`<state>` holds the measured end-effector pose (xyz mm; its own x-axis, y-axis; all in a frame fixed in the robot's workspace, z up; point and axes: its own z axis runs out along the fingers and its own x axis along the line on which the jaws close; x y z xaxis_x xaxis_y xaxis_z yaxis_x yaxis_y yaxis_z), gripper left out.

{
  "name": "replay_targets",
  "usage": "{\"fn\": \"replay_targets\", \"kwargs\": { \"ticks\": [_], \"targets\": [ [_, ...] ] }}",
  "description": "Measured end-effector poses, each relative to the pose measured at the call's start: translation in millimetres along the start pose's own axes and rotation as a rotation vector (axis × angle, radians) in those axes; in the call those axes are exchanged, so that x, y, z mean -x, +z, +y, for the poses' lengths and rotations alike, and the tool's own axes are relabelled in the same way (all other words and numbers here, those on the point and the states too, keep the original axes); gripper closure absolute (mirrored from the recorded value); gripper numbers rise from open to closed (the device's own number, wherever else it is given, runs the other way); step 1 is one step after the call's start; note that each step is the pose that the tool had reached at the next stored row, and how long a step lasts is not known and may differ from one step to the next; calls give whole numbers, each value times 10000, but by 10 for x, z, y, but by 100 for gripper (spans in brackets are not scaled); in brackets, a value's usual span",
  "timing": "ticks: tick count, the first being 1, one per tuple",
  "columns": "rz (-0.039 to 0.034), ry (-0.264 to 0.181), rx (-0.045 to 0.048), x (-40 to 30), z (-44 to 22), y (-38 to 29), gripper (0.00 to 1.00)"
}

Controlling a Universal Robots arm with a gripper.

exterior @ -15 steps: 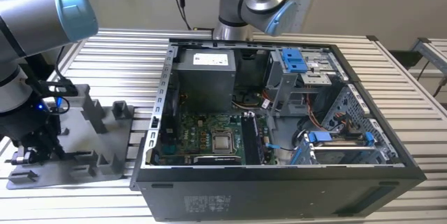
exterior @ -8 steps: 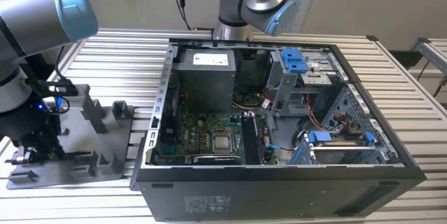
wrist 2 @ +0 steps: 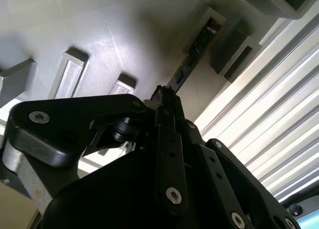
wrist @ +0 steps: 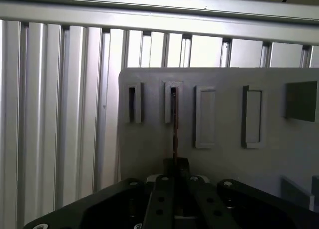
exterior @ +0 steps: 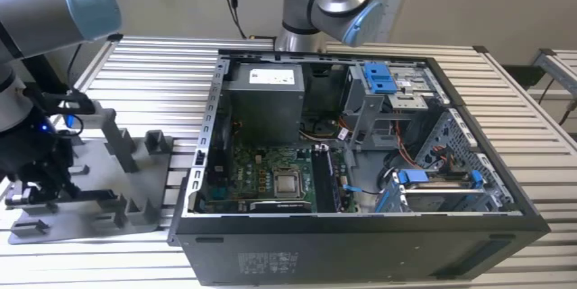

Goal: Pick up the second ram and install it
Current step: 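Pick up the second ram and move it above second insertion slot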

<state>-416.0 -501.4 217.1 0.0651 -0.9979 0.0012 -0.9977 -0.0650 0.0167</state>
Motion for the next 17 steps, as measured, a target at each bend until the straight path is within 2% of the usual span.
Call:
{"fn": "replay_targets", "kwargs": {
  "ticks": [11, 17],
  "targets": [
    [0, 0, 1, 0, 3, -174, 86],
    [0, 66, 1, 0, 4, -231, 86]
  ]
}}
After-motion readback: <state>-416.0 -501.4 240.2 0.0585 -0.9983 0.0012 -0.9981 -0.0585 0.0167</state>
